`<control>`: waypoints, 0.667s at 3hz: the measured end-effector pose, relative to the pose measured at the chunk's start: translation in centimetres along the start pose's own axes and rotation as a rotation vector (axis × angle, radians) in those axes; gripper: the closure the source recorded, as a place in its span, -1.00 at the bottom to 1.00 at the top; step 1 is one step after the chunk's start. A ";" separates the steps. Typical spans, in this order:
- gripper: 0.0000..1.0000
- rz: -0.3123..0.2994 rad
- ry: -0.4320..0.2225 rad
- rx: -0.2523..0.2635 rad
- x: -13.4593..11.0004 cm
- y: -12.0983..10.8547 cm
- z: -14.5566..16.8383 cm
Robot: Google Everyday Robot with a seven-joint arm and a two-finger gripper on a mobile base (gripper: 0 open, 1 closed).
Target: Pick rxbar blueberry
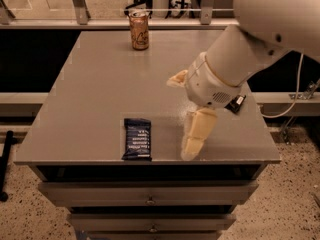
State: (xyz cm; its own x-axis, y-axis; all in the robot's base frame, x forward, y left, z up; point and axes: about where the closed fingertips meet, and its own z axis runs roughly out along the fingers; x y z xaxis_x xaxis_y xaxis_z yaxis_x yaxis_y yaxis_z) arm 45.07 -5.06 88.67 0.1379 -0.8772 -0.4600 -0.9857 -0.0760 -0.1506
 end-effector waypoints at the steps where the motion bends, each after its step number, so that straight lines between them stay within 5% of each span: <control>1: -1.00 -0.024 -0.020 -0.011 -0.9 0.3 0.6; 2: -1.00 -0.066 -0.033 -0.023 -1.2 0.7 0.5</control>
Offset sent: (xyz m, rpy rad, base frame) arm -0.0166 0.0120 0.0043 0.0391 -0.0231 0.1553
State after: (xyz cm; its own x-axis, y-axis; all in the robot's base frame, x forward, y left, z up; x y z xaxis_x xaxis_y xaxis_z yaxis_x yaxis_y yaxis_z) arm 44.22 -3.84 88.70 0.2056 -0.8538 -0.4783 -0.9762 -0.1445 -0.1616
